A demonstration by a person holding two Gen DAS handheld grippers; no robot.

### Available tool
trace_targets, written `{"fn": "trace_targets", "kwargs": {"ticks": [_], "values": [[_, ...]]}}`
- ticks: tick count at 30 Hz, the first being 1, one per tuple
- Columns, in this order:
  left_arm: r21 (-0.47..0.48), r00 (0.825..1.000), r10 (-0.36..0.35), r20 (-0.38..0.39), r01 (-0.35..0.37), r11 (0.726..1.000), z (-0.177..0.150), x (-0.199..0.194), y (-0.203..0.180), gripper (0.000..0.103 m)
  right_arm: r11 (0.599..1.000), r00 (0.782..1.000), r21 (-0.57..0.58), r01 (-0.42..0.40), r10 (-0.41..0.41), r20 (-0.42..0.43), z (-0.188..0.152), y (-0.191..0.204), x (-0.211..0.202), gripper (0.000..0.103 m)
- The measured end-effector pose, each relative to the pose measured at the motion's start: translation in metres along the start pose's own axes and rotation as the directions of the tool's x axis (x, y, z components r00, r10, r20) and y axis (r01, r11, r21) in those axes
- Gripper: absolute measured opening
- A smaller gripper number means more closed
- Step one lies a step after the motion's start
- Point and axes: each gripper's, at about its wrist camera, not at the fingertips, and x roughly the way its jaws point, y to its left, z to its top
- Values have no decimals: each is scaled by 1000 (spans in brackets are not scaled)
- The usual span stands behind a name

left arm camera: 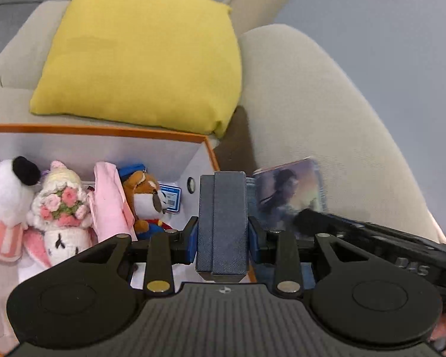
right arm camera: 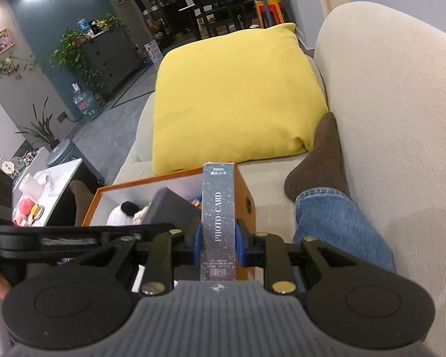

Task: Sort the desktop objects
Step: 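Carry the grey box with left tool while right tool carries the photo card box over the orange box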

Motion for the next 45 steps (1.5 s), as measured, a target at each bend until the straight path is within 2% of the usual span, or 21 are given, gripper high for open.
{"fn": "trace_targets", "kwargs": {"ticks": [4,7,9,12,15,17,21,26,29,32,37,41,45], "values": [[-3,999,9,47,-9,1000,12,10,7,37,1000,1000,17,-8,8,-3,8,-7,12,24],[-60,999,-25,37,27,998,17,7,22,37,999,1000,28,-15,15,-9,10,-10,20,24],[-76,999,-5,49,9,997,16,4,31,37,999,1000,31,-17,17,-8,9,-12,21,24],[-111,1000,-3,14,4,994,13,15,41,37,999,1000,29,-24,24,-2,8,-13,22,24],[-140,998,-57,-5,56,989,9,26,45,37,999,999,34,-38,38,4,9,-13,24,24],[-133,1000,-19,-4,19,991,7,35,44,37,999,999,35,-41,41,3,8,-13,24,24],[-136,1000,13,-18,-16,991,2,50,47,37,999,1000,29,-28,29,-2,7,-15,23,24],[-48,997,83,-9,-83,995,-2,57,34,37,999,999,22,-44,45,-5,5,-9,24,24],[9,989,146,-2,-146,989,-6,59,26,37,998,998,13,-64,64,-18,5,-2,29,24],[34,986,168,7,-168,985,-8,56,26,37,999,999,-27,-33,32,-28,4,7,38,24],[43,980,196,37,-197,979,-13,49,29,37,998,996,-36,-46,43,-80,5,13,60,24],[20,967,242,82,-244,969,-16,45,36,37,997,994,-72,-14,6,-110,6,21,77,24],[-17,972,217,92,-216,976,-9,46,44,37,991,991,-134,11,-29,-133,5,35,96,24]]}}
